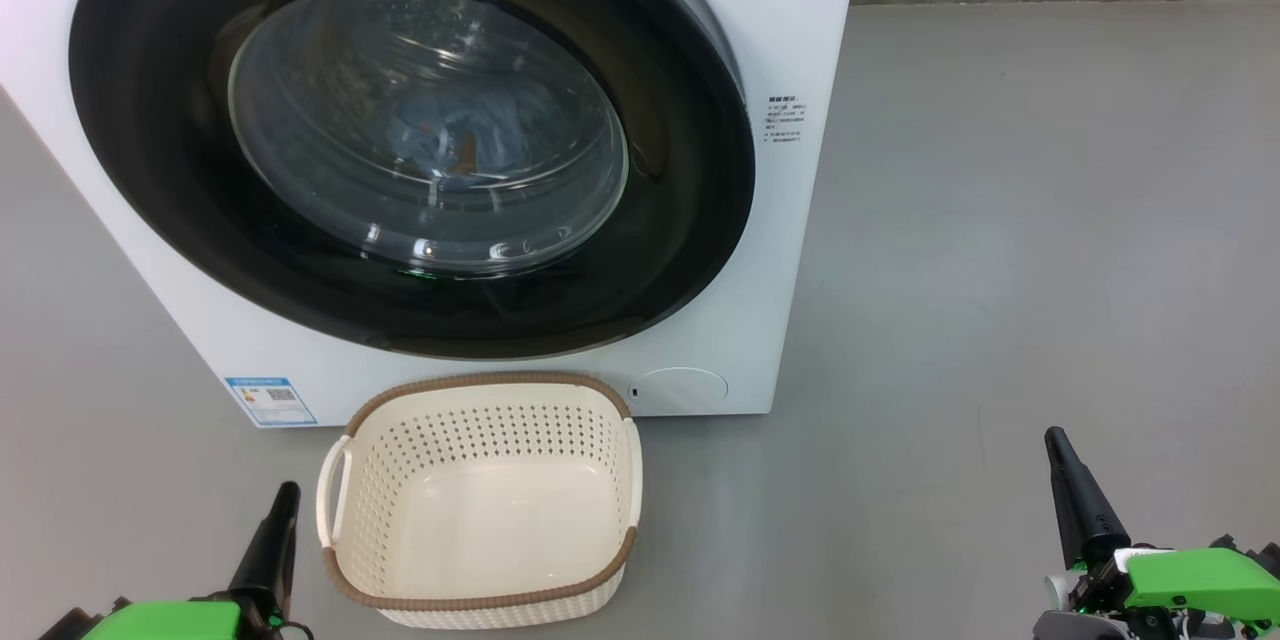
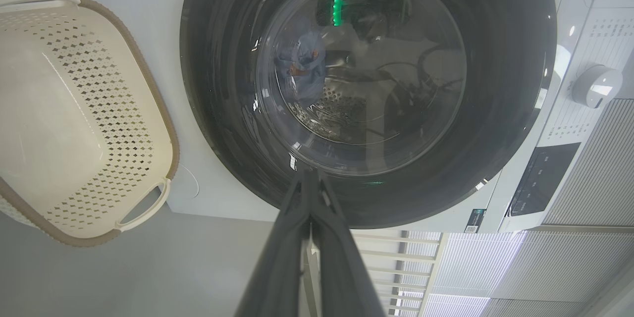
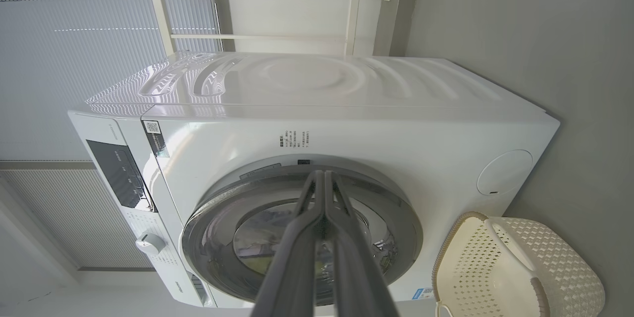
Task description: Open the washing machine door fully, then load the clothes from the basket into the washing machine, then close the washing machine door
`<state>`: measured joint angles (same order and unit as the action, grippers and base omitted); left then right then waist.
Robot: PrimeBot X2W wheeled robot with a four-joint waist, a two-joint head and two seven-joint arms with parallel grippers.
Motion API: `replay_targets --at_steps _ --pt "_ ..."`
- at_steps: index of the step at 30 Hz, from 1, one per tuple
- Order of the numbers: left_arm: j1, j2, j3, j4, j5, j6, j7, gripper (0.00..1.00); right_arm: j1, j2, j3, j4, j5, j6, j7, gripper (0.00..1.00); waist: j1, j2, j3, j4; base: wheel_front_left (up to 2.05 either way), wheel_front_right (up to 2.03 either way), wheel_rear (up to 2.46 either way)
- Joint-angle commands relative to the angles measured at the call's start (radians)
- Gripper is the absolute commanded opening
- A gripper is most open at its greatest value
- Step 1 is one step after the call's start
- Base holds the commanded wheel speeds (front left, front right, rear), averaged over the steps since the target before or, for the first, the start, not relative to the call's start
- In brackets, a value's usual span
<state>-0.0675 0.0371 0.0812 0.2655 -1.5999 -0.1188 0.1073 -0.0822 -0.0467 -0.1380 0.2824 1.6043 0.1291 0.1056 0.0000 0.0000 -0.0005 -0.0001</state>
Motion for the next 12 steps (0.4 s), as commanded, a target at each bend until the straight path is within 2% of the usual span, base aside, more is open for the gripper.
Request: replay_targets --at_steps 1,12 --pt "-0.046 0.013 0.035 -0.029 -0.007 0.001 0.007 0.0 -0.037 -0.004 0.022 -0.029 0.003 0.002 0.009 0.0 0.0 0.0 0.0 0.0 0.0 0.0 0.0" --pt "-0.046 0.013 0.035 -0.029 -0.007 0.001 0.007 0.0 -0.037 -0.004 0.022 -0.029 0.003 0.002 0.009 0.0 0.0 0.0 0.0 0.0 0.0 0.0 0.0"
